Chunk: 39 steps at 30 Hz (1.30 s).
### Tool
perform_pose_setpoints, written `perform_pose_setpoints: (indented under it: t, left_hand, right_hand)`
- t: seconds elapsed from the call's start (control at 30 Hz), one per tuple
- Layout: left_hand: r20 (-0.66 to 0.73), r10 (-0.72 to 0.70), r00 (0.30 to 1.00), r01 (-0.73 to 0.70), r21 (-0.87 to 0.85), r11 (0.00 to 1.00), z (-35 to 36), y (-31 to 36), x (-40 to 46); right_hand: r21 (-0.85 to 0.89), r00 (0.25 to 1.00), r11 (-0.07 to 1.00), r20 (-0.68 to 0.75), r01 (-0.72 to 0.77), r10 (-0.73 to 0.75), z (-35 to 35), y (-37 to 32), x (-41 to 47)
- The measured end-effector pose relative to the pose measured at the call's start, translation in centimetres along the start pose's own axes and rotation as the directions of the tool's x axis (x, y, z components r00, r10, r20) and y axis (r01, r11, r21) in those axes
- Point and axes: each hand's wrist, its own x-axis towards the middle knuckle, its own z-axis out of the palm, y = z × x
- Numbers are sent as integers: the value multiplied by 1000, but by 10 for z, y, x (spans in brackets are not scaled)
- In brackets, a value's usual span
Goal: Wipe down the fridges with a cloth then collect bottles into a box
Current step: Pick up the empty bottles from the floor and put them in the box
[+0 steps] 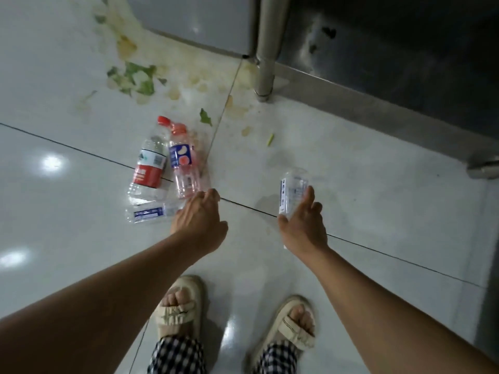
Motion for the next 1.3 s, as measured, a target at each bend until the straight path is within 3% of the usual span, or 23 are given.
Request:
perform_pose_setpoints:
  t: [0.2,0.43,0.73,1.0,1.17,1.3]
  left_hand:
    - [1,-127,992,127,-59,990,-55,-68,-9]
    - [7,-176,984,177,-66,982,-73,-118,17]
    - [-23,-178,984,171,-190,967,-12,-135,95]
    - [-36,-240,970,198,-457,867,42,-123,163]
    - [-82,-357,931,302,-378,875,55,-112,174]
    - [-100,-359,928,299,-378,876,46,-101,174]
  right_hand:
    - [-50,996,996,67,68,-65,11,-81,-25]
    - [-45,992,995,86,94,-90,43,-134,-20]
    - [-94,987,984,71,149,-142,97,-127,37]
    - [-85,982,979,16,187,-187,129,-103,78]
    - [-78,981,978,-6,192,-193,130,-89,85]
    - [-100,981,977,-12,191,-193,114,-82,77]
